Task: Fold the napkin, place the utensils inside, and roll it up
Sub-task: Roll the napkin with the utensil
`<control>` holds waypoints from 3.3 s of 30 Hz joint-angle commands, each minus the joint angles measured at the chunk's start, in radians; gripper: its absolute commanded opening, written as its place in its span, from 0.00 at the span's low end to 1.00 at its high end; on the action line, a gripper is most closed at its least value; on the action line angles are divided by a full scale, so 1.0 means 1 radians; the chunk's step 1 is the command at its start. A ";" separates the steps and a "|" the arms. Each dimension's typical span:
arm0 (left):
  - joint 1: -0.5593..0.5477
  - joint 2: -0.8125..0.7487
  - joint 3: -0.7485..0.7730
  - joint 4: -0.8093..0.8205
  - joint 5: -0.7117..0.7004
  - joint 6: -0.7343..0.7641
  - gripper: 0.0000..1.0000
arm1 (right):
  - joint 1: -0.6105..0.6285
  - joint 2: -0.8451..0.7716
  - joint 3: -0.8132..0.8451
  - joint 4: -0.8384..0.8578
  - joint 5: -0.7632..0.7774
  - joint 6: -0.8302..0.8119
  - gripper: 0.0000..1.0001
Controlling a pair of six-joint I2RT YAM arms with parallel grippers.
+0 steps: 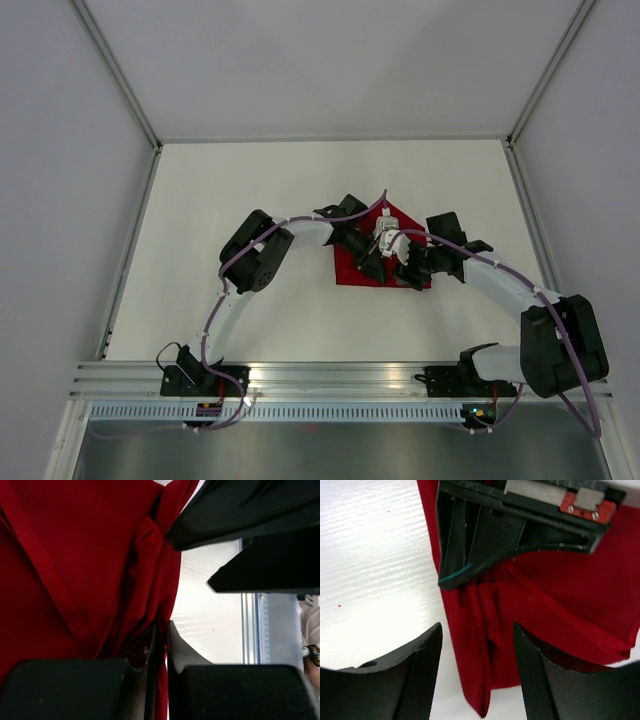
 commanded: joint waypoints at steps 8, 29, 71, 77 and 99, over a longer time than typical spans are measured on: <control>-0.005 0.078 0.019 -0.128 -0.025 -0.019 0.02 | 0.153 0.096 -0.044 0.169 0.144 0.035 0.64; 0.004 -0.012 0.005 -0.142 -0.123 -0.040 0.30 | 0.166 0.343 0.112 -0.101 0.046 0.006 0.16; -0.251 -0.634 -0.615 0.481 -1.110 0.110 0.55 | -0.041 1.049 0.835 -0.859 -0.183 -0.156 0.13; -0.349 -0.520 -0.567 0.479 -1.212 0.222 0.56 | -0.044 1.061 0.842 -0.851 -0.184 -0.149 0.13; -0.419 -0.311 -0.524 0.519 -1.213 0.389 0.19 | -0.067 1.136 0.942 -0.969 -0.210 -0.211 0.12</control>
